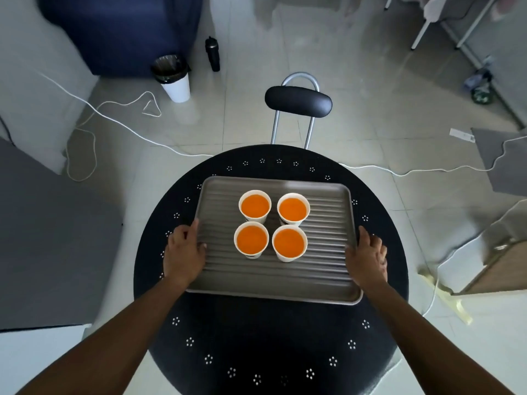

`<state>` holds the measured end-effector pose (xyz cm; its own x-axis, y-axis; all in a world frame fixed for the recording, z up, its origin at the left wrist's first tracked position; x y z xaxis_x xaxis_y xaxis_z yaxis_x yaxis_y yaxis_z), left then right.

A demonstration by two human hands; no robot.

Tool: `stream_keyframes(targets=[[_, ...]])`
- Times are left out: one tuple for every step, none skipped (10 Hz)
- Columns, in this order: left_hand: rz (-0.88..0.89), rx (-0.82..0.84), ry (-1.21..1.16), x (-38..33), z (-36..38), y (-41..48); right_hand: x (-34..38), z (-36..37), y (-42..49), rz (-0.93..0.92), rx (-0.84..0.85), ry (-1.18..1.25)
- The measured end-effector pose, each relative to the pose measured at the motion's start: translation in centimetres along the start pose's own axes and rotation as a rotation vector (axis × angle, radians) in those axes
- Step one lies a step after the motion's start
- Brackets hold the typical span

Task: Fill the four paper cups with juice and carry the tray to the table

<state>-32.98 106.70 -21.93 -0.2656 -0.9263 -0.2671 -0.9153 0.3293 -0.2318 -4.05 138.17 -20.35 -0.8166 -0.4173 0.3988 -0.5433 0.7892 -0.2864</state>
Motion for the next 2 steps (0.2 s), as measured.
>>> stream_keyframes(targets=[[0.118,-0.051,0.039,-0.2,-0.5,-2.4,2.2,-2.6,-3.1,-0.091,-0.105,0.069],[0.205,-0.046,0.043,-0.6,-0.1,-4.0,5.4,-6.6,-5.2,-0.229,-0.308,0.207]])
Point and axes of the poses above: each hand's wrist, its own y-axis towards the middle knuckle, its own z-axis out of the palm, x = y × z, the point moved 6 cm from there along y, towards the middle knuckle, and after that the axes turned 11 degrees about -z, right-handed, at the moved point
